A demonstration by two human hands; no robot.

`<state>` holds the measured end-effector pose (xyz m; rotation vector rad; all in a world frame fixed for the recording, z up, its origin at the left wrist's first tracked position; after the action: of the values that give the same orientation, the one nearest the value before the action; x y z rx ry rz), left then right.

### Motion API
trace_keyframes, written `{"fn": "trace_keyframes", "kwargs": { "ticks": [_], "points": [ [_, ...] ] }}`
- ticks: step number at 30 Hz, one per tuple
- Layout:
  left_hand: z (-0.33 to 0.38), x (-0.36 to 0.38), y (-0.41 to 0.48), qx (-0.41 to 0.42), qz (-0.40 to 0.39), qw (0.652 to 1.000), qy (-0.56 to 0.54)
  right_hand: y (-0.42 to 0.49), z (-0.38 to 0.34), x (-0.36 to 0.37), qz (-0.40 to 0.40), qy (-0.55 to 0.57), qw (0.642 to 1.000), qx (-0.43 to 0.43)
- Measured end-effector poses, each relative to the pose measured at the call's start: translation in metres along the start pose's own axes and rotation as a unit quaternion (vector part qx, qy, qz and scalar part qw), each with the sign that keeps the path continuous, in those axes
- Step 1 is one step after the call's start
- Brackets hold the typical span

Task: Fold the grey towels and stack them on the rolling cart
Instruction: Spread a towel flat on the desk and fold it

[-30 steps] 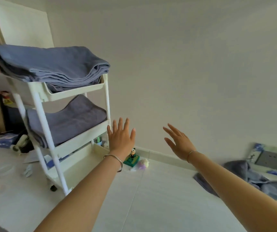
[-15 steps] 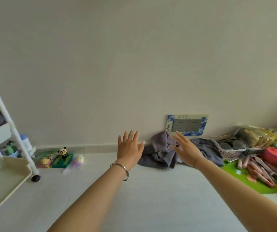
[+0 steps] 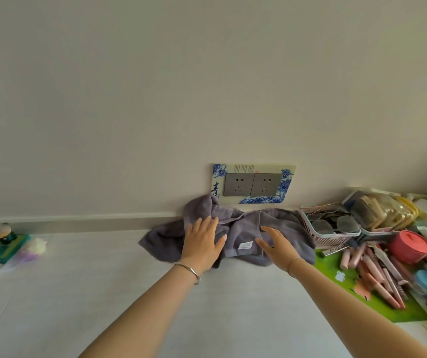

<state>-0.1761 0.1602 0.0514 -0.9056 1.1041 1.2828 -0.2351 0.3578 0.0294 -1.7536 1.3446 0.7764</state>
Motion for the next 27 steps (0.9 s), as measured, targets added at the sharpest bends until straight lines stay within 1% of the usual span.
{"fn": "trace_keyframes", "kwargs": {
  "ticks": [4, 9, 11, 15, 17, 19, 21, 22, 24, 26, 27],
  "points": [
    [0.008, 0.029, 0.024, 0.001, -0.015, 1.000, 0.006, 0.029, 0.023, 0.016, -0.033, 0.097, 0.993, 0.057],
    [0.009, 0.049, 0.057, 0.014, -0.023, 0.999, 0.034, 0.063, 0.032, 0.026, -0.062, 0.244, 0.960, 0.125],
    [0.007, 0.054, 0.069, 0.008, -0.032, 0.998, 0.048, 0.073, 0.032, 0.027, -0.065, 0.281, 0.947, 0.139],
    [0.005, 0.064, 0.091, -0.008, -0.030, 0.994, 0.100, 0.083, 0.029, 0.031, -0.097, 0.331, 0.920, 0.184],
    [0.007, 0.069, 0.097, -0.007, -0.039, 0.991, 0.124, 0.084, 0.028, 0.033, -0.090, 0.333, 0.921, 0.182],
    [0.007, 0.073, 0.101, -0.009, -0.048, 0.989, 0.137, 0.087, 0.029, 0.035, -0.072, 0.309, 0.934, 0.166],
    [0.003, 0.075, 0.104, -0.024, -0.046, 0.990, 0.135, 0.087, 0.032, 0.035, -0.044, 0.328, 0.931, 0.155],
    [0.002, 0.075, 0.106, -0.029, -0.046, 0.990, 0.132, 0.086, 0.035, 0.035, -0.041, 0.357, 0.920, 0.160],
    [0.003, 0.076, 0.107, -0.040, -0.068, 0.990, 0.117, 0.083, 0.041, 0.035, -0.042, 0.425, 0.886, 0.181],
    [0.004, 0.077, 0.101, -0.062, -0.098, 0.991, 0.062, 0.079, 0.049, 0.034, -0.045, 0.471, 0.857, 0.204],
    [0.004, 0.078, 0.096, -0.076, -0.107, 0.991, 0.021, 0.072, 0.048, 0.032, -0.044, 0.504, 0.836, 0.211]
  ]
}}
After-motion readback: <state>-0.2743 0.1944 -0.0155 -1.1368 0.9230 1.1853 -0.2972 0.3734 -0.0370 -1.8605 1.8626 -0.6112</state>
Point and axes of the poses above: each hand's wrist, its own y-axis towards the middle knuckle, its own x-axis out of the palm, z = x × y, the point moved 5 cm from there along y, towards the middle knuckle, and after that the axes turned 9 degrees about x, right-handed, at the moved point
